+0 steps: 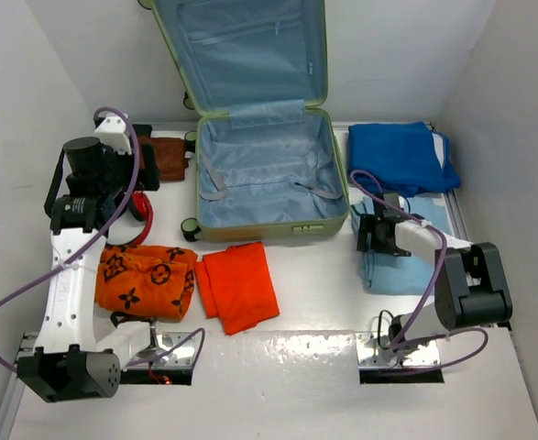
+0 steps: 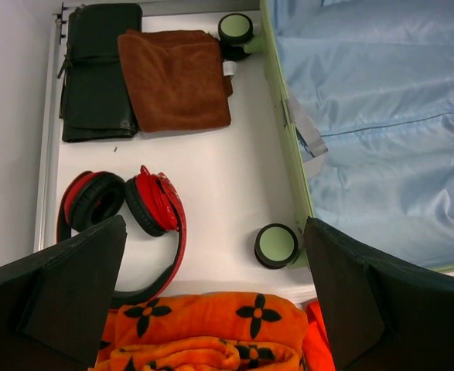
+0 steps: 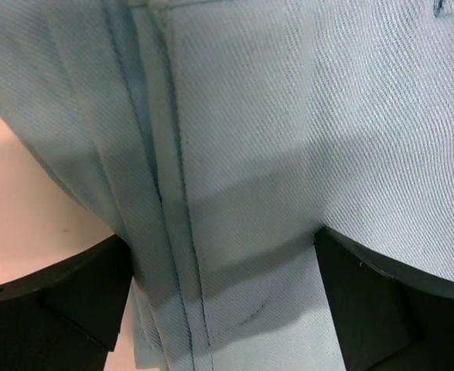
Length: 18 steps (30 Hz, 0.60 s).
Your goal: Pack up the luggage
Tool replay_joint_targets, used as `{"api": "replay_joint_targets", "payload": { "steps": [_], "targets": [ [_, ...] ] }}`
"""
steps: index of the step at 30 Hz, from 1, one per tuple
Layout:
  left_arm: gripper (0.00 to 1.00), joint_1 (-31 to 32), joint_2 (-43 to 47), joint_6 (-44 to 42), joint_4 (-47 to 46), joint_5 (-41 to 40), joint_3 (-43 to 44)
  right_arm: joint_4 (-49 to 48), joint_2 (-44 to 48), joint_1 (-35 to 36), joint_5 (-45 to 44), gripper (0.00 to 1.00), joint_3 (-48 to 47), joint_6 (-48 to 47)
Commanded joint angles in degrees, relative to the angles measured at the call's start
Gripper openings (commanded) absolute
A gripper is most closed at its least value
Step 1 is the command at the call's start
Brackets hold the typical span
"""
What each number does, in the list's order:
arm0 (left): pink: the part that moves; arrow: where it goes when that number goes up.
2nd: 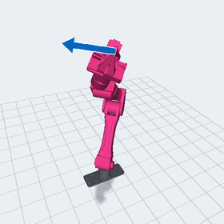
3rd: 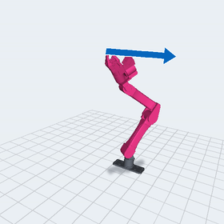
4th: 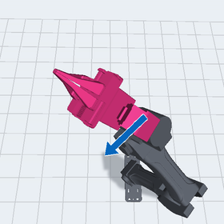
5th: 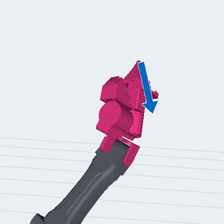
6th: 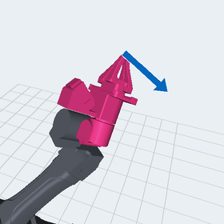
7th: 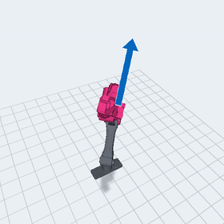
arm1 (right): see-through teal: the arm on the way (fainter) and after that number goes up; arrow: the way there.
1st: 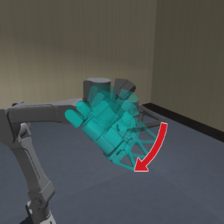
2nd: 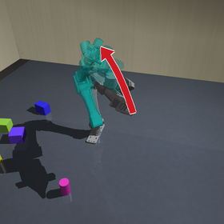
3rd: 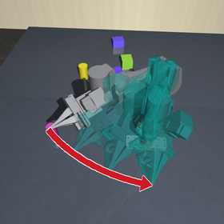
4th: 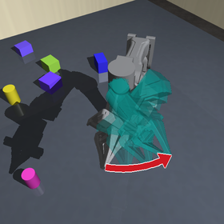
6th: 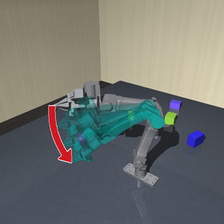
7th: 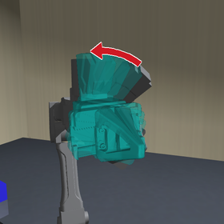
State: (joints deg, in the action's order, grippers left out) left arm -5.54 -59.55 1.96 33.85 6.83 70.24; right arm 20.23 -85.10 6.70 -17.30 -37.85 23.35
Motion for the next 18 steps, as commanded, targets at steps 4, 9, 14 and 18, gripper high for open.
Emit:
{"api": "replay_joint_targets", "payload": {
  "steps": [4,9,14,18],
  "targets": [
    [1.0,0.6,-1.4,-0.3,-1.2,0.4,2.7,2.3,1.1,-3.7,-6.5,0.94,5.2,-11.3],
    [1.0,0.6,-1.4,-0.3,-1.2,0.4,2.7,1.9,3.6,-8.4,-0.9,0.99,4.5,-15.5],
    [1.0,0.6,-2.1,-0.3,-1.2,2.0,2.7,7.0,5.6,-7.3,7.7,1.0,-1.1,-12.0],
    [1.0,0.6,-2.6,-0.3,-1.2,2.0,2.7,7.7,4.0,-3.1,9.5,1.0,-3.9,-9.6]
  ]
}}
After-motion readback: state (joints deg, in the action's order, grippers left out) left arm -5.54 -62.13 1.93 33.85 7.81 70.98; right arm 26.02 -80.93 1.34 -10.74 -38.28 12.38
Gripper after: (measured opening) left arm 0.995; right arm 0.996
